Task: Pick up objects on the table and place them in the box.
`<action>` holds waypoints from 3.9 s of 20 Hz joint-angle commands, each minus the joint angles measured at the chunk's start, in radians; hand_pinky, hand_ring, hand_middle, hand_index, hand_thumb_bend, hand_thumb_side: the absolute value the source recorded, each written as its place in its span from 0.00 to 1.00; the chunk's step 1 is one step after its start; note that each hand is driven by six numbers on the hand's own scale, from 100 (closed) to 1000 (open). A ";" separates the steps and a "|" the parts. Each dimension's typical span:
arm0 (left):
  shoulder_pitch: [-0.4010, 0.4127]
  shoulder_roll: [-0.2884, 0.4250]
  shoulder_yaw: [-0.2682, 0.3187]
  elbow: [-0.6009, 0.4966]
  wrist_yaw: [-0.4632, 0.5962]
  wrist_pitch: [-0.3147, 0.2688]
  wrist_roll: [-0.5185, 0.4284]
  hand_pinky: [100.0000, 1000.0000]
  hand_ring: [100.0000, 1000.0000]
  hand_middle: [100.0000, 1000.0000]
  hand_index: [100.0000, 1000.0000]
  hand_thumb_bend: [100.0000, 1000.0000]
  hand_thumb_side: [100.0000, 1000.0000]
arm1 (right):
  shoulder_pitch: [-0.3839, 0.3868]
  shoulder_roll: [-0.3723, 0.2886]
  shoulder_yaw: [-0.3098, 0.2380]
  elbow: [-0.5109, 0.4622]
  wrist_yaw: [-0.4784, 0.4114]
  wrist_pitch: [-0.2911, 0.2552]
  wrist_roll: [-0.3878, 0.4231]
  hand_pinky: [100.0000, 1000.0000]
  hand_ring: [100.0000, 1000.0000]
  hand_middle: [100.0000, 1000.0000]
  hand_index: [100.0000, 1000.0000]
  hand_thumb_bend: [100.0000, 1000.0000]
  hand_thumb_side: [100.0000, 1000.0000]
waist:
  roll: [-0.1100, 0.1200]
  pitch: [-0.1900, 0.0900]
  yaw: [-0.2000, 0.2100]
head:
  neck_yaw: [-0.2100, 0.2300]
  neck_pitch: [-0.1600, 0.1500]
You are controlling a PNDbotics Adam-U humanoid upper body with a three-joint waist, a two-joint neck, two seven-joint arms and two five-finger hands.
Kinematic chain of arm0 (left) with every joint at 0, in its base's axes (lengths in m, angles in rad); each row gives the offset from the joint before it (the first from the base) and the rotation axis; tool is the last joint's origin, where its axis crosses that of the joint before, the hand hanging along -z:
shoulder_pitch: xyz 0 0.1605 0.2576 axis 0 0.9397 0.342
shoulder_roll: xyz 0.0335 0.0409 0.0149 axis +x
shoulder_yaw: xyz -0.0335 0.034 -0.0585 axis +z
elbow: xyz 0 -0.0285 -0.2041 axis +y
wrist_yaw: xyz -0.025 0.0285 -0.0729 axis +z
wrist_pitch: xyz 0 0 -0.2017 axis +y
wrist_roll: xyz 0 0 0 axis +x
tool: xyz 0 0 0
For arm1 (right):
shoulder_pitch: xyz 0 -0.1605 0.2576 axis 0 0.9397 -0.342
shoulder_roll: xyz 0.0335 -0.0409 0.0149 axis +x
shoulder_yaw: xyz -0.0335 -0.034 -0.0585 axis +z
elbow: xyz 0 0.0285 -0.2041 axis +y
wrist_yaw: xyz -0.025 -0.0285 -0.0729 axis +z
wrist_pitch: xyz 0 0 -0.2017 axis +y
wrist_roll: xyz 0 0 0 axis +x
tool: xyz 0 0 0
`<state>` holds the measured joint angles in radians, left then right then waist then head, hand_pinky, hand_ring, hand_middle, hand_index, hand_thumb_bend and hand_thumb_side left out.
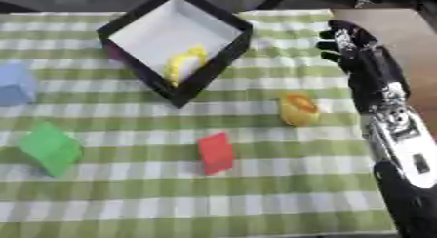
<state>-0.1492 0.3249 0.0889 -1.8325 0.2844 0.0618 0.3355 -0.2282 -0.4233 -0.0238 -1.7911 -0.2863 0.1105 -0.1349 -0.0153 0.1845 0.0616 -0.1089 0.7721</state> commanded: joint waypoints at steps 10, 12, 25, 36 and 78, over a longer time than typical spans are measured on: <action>-0.011 0.037 0.000 -0.018 -0.002 0.001 -0.003 0.84 0.79 0.81 0.74 0.11 0.76 | -0.008 -0.022 -0.004 -0.019 0.002 -0.003 0.007 0.81 0.75 0.67 0.80 0.00 0.60 | 0.003 -0.035 0.000 | 0.001 -0.002; -0.021 0.080 -0.004 -0.016 -0.008 0.003 -0.008 0.84 0.79 0.81 0.74 0.10 0.75 | -0.007 -0.025 -0.003 -0.019 0.002 -0.003 0.008 0.81 0.75 0.67 0.80 0.00 0.60 | 0.004 -0.035 -0.001 | 0.000 -0.002; -0.190 0.679 -0.146 0.200 -0.137 0.137 -0.318 0.81 0.79 0.80 0.80 0.11 0.63 | -0.001 -0.046 0.003 -0.017 0.009 0.001 0.014 0.81 0.75 0.67 0.80 0.00 0.61 | 0.028 -0.039 0.002 | 0.001 -0.002; -0.364 0.797 -0.250 0.285 -0.551 0.033 -0.867 0.80 0.78 0.77 0.85 0.29 0.61 | 0.004 -0.054 0.009 -0.016 0.013 0.003 0.021 0.81 0.75 0.67 0.80 0.00 0.61 | 0.035 -0.043 0.000 | 0.006 -0.002; -0.826 0.439 -0.360 0.904 -0.954 -0.197 -1.064 0.85 0.84 0.82 0.90 0.48 0.29 | 0.001 -0.039 0.021 -0.011 0.020 0.012 0.034 0.81 0.75 0.68 0.80 0.00 0.63 | 0.015 -0.008 -0.011 | 0.088 -0.004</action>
<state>-0.9490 0.7507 -0.2903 -0.9366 -0.6518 -0.1272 -0.7347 -0.2155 -0.4495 0.0012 -1.7909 -0.2716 0.1241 -0.1042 0.0083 0.1763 0.0504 -0.0311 0.7721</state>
